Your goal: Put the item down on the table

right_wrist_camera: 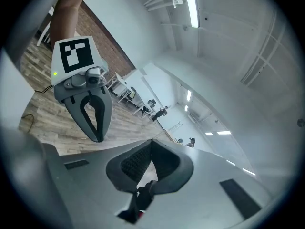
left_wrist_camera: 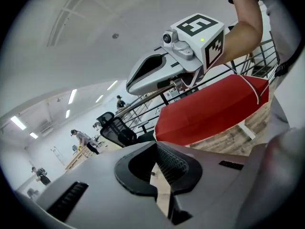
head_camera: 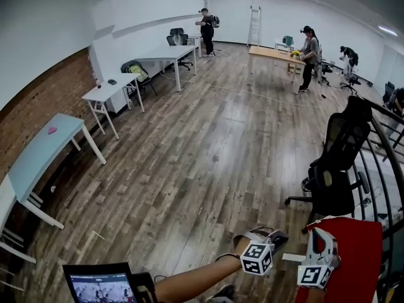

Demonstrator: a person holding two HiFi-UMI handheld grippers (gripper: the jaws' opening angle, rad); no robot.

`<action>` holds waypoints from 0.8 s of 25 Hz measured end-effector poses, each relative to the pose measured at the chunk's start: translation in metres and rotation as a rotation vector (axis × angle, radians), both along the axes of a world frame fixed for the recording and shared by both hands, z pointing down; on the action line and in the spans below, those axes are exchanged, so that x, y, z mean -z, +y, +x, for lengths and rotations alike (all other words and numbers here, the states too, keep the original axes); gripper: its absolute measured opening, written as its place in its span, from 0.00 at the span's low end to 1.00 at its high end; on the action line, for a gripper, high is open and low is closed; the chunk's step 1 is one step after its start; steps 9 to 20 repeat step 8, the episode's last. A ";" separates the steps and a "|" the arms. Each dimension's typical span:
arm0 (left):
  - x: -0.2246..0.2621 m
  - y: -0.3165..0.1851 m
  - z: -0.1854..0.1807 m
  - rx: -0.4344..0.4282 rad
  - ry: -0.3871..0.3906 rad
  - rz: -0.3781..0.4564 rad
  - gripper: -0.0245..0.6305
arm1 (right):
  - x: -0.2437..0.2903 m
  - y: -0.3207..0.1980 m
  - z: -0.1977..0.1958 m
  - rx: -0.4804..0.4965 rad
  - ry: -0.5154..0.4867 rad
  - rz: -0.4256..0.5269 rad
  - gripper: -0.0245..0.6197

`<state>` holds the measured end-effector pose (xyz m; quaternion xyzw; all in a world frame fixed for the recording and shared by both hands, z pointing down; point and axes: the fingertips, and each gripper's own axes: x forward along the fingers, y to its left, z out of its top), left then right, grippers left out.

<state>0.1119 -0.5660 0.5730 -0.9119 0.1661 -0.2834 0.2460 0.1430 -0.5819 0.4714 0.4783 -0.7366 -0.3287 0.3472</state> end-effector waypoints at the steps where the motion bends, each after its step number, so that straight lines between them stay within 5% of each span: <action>1: -0.003 0.008 -0.013 0.007 0.002 -0.005 0.04 | -0.002 0.007 -0.013 0.005 0.000 -0.004 0.04; 8: -0.013 0.087 -0.096 0.022 -0.003 -0.029 0.04 | -0.009 0.083 -0.100 0.031 -0.003 -0.027 0.04; 20: -0.013 0.087 -0.096 0.022 -0.003 -0.029 0.04 | -0.009 0.083 -0.100 0.031 -0.003 -0.027 0.04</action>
